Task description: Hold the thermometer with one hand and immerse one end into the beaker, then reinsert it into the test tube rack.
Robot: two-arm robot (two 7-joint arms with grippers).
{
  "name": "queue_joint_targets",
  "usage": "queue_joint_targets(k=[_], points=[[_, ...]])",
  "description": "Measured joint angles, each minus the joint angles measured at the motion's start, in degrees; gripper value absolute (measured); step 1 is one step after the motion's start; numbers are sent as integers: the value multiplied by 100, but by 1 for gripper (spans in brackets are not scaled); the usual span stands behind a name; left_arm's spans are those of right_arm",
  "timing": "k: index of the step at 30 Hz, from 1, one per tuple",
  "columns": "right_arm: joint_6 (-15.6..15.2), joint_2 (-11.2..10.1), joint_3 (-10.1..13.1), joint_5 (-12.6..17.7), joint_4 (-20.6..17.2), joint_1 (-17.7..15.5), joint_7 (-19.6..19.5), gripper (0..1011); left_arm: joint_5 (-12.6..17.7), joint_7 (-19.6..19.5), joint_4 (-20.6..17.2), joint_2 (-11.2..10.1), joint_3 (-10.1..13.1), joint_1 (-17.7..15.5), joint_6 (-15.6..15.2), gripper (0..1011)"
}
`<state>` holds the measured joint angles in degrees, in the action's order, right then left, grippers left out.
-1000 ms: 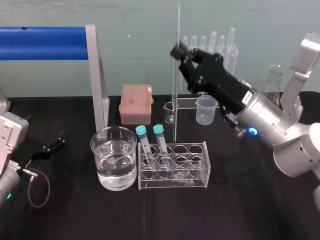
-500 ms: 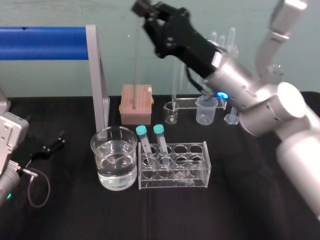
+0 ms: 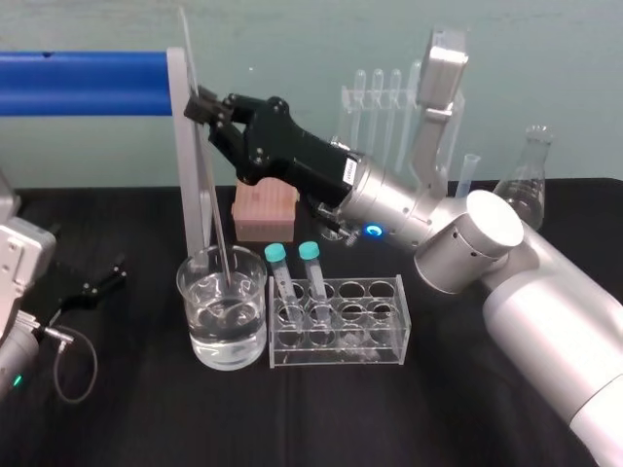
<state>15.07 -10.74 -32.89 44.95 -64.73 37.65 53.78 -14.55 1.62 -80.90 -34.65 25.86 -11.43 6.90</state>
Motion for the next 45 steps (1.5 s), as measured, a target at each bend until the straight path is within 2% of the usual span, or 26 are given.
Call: queue_joint_targets(k=[10,21,45], points=[[31,66,-98,-154,387,-61,9,55,0,0,0,0,0,0,0,1008],[63,111,-123,-324,594,-116,-37,55,0,0,0,0,0,0,0,1008],[114,170,-62,-494,647,-251,-110,55,0,0,0,0,0,0,0,1008]])
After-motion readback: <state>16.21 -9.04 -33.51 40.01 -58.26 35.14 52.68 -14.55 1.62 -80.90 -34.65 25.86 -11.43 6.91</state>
